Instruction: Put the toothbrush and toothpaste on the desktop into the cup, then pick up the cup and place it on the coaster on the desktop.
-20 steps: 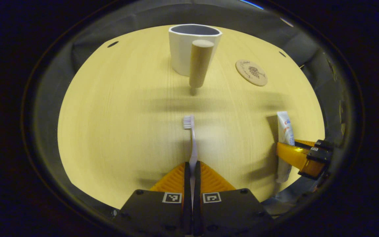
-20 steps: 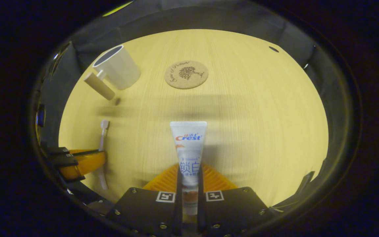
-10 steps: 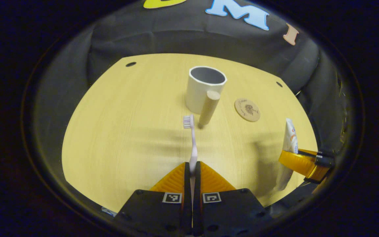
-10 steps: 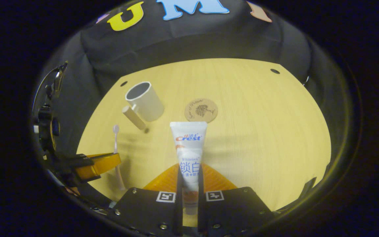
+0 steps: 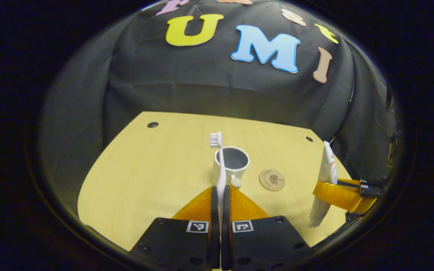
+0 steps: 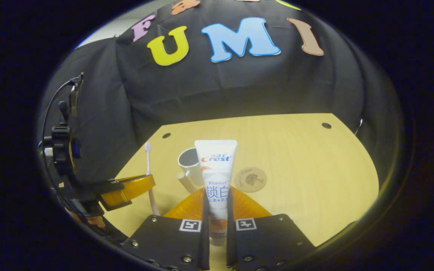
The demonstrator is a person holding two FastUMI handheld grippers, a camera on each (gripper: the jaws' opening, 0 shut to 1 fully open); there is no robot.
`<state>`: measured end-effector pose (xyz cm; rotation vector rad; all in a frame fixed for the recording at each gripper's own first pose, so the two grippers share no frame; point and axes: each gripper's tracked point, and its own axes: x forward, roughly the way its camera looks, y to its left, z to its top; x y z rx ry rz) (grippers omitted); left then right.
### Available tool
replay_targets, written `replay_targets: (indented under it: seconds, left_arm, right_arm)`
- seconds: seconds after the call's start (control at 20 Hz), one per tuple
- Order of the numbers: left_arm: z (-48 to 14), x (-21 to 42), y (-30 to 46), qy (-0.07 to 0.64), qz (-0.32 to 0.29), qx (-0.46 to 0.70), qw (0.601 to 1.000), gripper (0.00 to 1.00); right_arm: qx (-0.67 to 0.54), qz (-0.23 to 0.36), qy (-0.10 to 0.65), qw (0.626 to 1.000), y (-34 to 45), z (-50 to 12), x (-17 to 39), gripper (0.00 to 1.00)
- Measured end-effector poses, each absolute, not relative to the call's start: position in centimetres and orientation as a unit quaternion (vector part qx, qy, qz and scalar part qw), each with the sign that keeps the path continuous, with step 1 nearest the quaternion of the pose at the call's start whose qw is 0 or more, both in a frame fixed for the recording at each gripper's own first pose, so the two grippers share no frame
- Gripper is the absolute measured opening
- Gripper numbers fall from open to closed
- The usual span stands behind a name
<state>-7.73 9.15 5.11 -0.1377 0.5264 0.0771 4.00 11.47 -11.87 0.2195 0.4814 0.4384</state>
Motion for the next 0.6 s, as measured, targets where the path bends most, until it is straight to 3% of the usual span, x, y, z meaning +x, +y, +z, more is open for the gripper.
replay_targets:
  seconds: [0.25, 0.6]
  left_arm:
    - [11.9, -7.8, 12.7, 0.164, 0.018, -0.064, 0.984, 0.08]
    - [9.8, 0.0, 12.1, 0.095, -0.041, -0.085, 0.991, 0.08]
  right_arm:
    - [0.127, 0.204, 0.199, 0.95, 11.7, -8.8, 6.4, 0.19]
    - [0.117, 0.166, 0.178, 0.963, 9.6, -7.6, 7.6, 0.18]
